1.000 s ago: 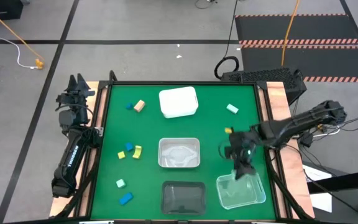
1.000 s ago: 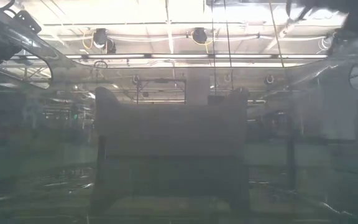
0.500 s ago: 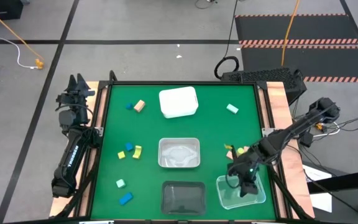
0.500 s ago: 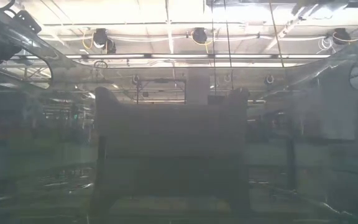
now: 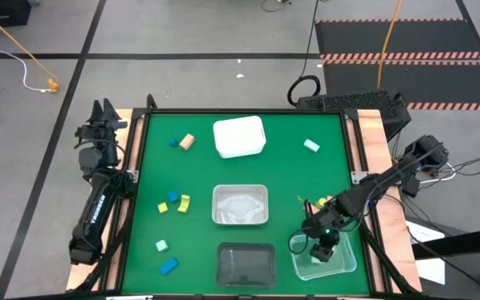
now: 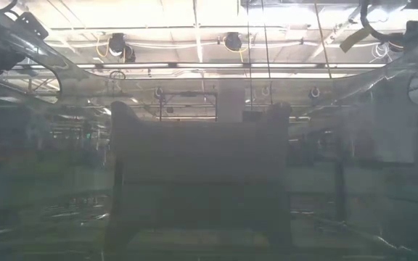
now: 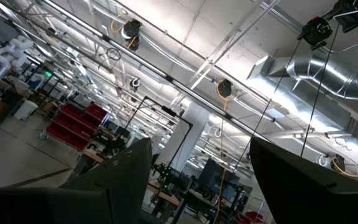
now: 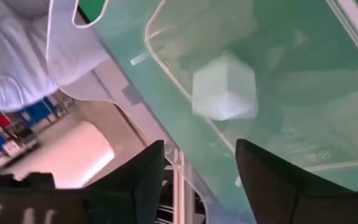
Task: Sort & place blocks by color
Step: Put the middle light green block into the white bin
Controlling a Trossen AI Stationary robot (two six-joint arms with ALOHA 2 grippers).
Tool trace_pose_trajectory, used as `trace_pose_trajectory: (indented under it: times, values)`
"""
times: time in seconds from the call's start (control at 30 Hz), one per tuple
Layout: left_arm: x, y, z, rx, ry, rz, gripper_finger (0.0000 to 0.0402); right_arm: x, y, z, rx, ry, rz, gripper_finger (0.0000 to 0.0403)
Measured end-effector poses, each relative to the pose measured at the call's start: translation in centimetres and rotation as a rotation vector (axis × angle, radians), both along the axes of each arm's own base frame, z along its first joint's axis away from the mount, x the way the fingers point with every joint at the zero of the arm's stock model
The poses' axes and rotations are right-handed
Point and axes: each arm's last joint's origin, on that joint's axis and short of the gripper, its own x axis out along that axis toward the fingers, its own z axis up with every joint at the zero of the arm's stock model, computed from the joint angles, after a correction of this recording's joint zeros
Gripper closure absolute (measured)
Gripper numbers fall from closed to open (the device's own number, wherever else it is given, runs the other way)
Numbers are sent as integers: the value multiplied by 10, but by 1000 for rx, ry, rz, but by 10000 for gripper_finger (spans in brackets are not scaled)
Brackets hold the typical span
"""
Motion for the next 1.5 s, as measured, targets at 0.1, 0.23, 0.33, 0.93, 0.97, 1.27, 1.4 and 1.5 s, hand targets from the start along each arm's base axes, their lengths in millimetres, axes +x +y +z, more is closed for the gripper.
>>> trace_pose_trajectory:
  times: [0.1,0.23,0.33,0.93,0.97,1.27,1.4,1.5]
  values:
    - [0,0,0,0,0,-1,131,0,0,1,5,14,-23,193]
    - [0,0,0,0,0,0,131,3,2,3,27,-21,-21,170]
    - [0,0,0,0,0,0,131,8,5,7,68,-92,-19,163]
    - [0,0,0,0,0,0,131,24,12,22,129,-425,11,186]
    - [0,0,0,0,0,-1,131,25,12,22,108,-438,-6,186]
    - [0,0,0,0,0,-1,131,31,6,20,-116,-572,-159,186]
    - [0,0,0,0,0,-1,131,33,4,19,-184,-626,-165,186]
    - [0,0,0,1,0,0,131,35,1,19,-245,-669,-172,186]
